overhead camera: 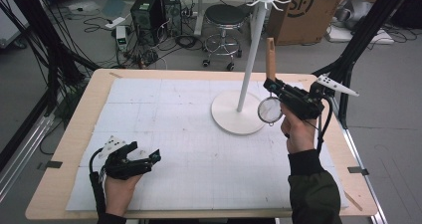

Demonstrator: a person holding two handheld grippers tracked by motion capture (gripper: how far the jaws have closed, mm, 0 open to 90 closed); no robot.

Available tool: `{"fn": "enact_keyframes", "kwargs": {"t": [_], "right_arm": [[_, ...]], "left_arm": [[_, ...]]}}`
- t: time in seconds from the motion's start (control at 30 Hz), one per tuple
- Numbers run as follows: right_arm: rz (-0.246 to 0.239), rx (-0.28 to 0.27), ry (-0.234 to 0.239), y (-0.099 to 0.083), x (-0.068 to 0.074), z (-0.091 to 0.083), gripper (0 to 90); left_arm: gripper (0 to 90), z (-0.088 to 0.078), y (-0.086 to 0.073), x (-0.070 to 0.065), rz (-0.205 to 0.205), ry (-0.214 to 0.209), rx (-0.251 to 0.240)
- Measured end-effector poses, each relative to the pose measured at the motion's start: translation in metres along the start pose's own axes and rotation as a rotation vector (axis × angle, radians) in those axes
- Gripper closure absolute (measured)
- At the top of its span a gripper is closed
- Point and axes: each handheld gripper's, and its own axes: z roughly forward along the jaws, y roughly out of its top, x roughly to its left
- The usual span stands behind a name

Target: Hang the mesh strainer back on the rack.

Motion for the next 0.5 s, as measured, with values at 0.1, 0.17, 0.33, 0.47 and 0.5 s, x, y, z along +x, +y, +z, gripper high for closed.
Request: {"fn": "enact_keyframes", "kwargs": {"t": [0.1, 0.17, 0.33, 0.47, 0.5], "right_arm": [[0.001, -0.015, 0.008, 0.003, 0.001, 0.002, 71.3], [0.000, -0.021, 0.006, 0.005, 0.000, 0.003, 71.3], [-0.013, -0.049, 0.014, 0.011, 0.000, 0.007, 71.4], [-0.063, -0.052, -0.002, 0.020, 0.004, 0.014, 71.4], [-0.069, -0.056, 0.001, 0.022, 0.005, 0.015, 71.4]], "left_arm": [[3.4, 0.000, 0.000, 0.001, -0.005, 0.003, 0.004], [3.4, 0.001, -0.001, 0.001, -0.004, 0.001, 0.005], [3.4, 0.001, -0.001, 0.000, 0.002, 0.000, 0.012], [3.4, 0.002, -0.002, 0.001, -0.001, 0.004, 0.016], [3.4, 0.002, -0.002, 0.001, -0.001, 0.004, 0.015]]}}
